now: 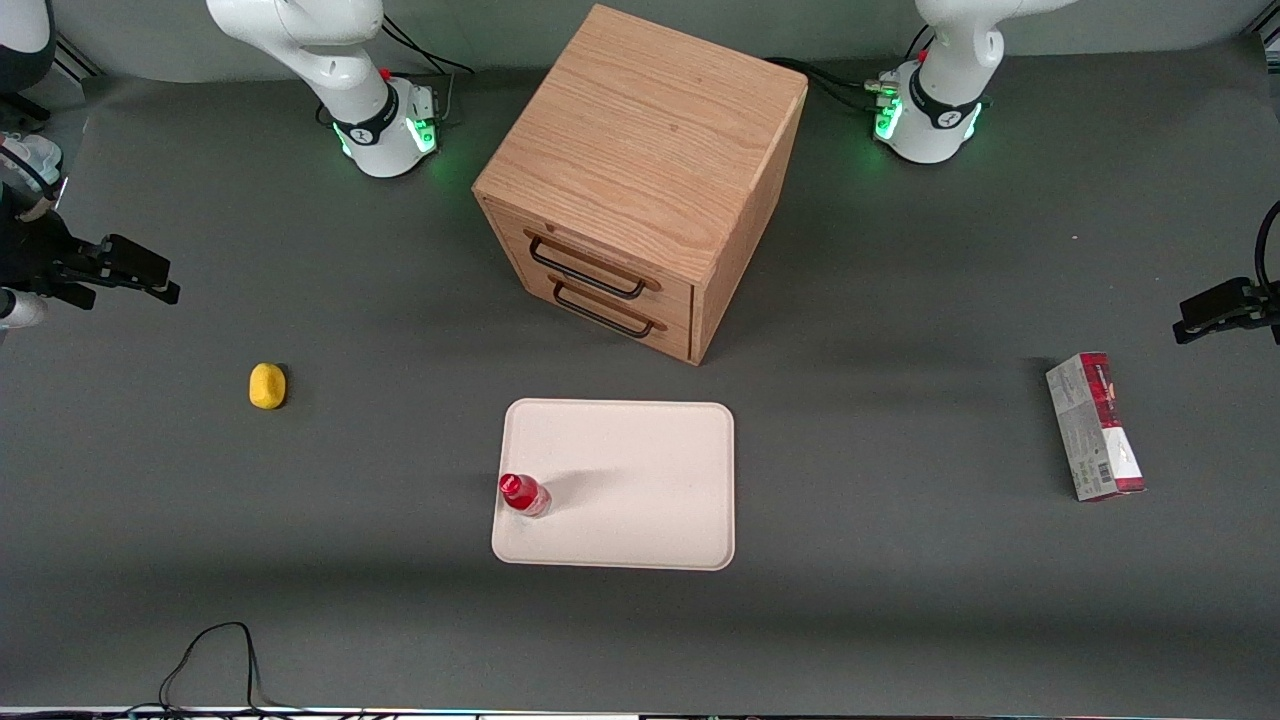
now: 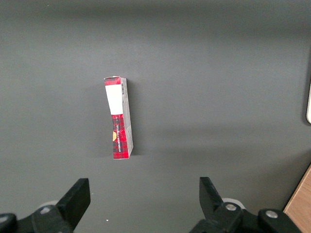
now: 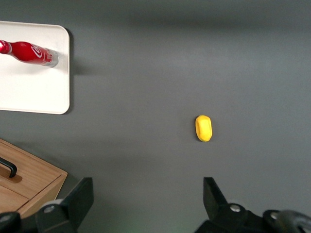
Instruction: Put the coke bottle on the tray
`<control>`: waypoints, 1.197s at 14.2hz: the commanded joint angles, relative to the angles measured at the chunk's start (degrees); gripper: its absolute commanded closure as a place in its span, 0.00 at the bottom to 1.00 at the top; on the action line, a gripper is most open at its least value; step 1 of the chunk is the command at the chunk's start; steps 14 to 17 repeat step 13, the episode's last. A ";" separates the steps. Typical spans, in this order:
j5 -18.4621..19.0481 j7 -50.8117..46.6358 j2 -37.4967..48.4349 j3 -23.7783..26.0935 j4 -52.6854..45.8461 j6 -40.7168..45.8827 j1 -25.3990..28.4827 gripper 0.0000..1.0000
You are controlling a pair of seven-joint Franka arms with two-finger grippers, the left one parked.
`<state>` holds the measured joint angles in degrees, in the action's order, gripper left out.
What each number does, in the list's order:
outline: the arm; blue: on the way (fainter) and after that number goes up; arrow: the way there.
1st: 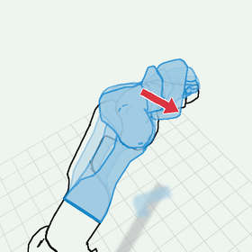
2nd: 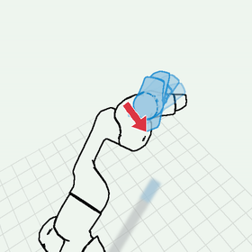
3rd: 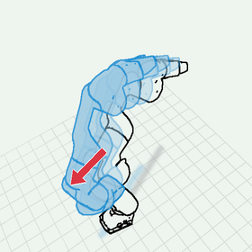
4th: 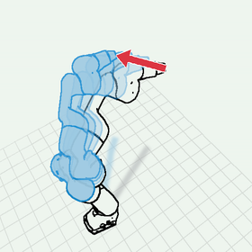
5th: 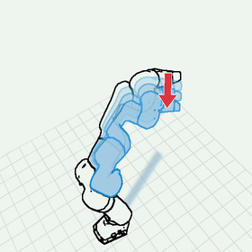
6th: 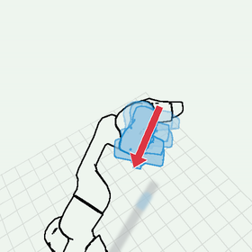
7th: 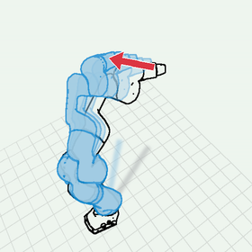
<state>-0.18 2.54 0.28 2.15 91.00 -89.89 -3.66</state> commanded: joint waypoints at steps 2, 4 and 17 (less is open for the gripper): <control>0.53 0.80 -0.46 -1.01 -1.44 1.38 1.11 0.00; 0.53 0.89 -0.28 -1.01 -0.92 1.38 1.20 0.00; 0.71 1.15 -0.19 -1.01 -0.73 1.38 1.20 0.00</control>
